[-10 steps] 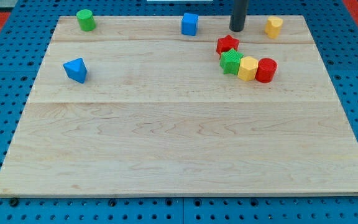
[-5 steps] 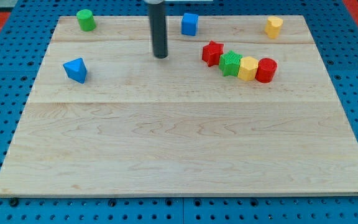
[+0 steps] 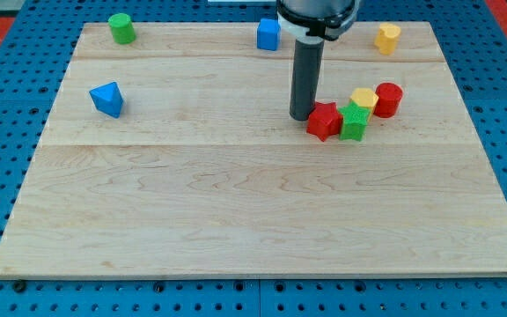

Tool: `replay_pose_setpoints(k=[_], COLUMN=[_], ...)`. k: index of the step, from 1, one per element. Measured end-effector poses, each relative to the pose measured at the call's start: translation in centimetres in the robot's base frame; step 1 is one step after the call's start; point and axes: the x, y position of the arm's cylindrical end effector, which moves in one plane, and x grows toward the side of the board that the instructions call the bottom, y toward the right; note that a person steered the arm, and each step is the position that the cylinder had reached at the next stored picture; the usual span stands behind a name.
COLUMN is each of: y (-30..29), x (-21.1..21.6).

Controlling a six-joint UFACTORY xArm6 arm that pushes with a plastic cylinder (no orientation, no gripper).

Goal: Slide red star towards bottom right

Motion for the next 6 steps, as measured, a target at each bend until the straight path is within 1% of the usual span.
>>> replay_pose_setpoints(k=[1,2,3,4,5,6], y=[0.4,0.3,0.0,0.6,4.1,6.7], x=[1.8,1.6,-0.6,-1.1,2.9,9.5])
